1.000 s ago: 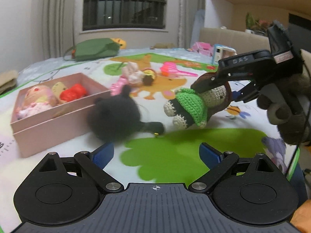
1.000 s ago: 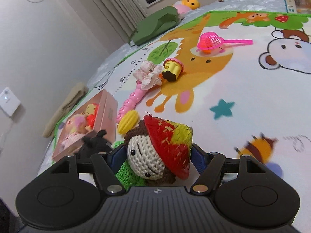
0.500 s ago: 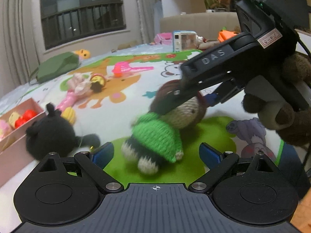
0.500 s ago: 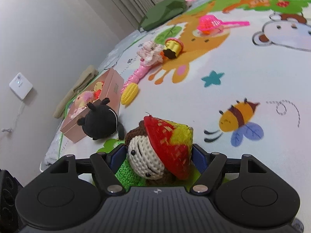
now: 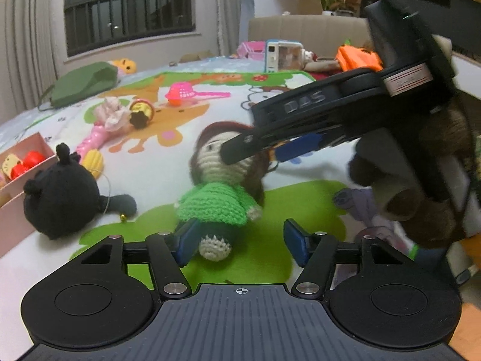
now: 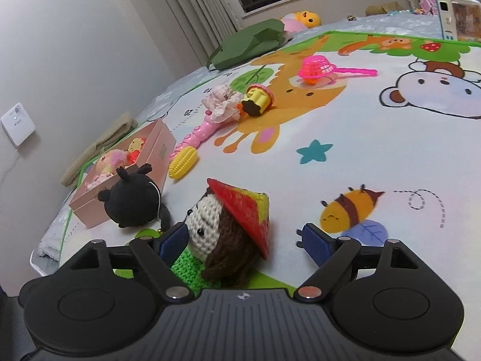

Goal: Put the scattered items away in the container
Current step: 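Grasp the crocheted doll with red hat with the right gripper and lift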

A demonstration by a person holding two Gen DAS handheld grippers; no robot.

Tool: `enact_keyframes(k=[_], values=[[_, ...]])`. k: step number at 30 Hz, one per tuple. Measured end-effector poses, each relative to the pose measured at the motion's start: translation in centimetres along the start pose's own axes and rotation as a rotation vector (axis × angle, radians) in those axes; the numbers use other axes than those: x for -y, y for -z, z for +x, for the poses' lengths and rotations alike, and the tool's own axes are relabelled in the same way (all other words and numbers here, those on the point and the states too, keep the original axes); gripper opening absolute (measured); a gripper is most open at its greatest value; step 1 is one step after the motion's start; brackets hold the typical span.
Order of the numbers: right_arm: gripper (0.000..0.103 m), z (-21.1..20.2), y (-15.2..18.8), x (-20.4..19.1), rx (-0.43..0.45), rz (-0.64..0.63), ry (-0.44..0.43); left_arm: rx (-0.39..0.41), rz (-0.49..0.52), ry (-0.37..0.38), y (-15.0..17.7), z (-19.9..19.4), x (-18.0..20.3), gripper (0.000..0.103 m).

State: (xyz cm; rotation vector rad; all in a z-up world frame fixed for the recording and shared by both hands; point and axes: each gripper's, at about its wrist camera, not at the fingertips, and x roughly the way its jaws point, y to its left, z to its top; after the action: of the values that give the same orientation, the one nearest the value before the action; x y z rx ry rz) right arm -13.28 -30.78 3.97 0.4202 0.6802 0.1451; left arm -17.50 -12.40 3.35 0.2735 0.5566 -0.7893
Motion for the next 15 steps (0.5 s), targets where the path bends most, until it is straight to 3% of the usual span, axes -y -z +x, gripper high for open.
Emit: enact_keyframes(k=[2,4,8,9,11,12,15], values=[[0.067,0.3,-0.2,-0.3,-0.012,-0.008,-0.028,0.017,-0.01,-0.052,-0.1,-0.2,0.0,0.096],[0.063,0.5,-0.3,-0.9,-0.018,-0.024,-0.037,0.008,-0.017,-0.101,-0.2,0.3,-0.3,0.095],[0.063,0.7,-0.2,-1.8,-0.023,-0.071,-0.021,-0.025,-0.069,-0.102,0.0,1.3,-1.3,0.094],[0.063,0.7,-0.2,-1.9,-0.023,-0.077,-0.018,-0.027,-0.077,-0.101,0.1,1.4,-1.4,0.091],[0.066,0.5,-0.2,-2.0,-0.017,-0.085,-0.006,-0.04,-0.095,-0.098,0.4,1.7,-1.7,0.062],[0.076,0.4,-0.2,-2.1,-0.01,-0.087,0.003,-0.047,-0.106,-0.098,0.6,1.8,-1.8,0.058],[0.082,0.4,-0.5,-2.7,0.012,-0.098,0.033,-0.046,-0.122,-0.097,0.8,1.4,-1.9,0.055]])
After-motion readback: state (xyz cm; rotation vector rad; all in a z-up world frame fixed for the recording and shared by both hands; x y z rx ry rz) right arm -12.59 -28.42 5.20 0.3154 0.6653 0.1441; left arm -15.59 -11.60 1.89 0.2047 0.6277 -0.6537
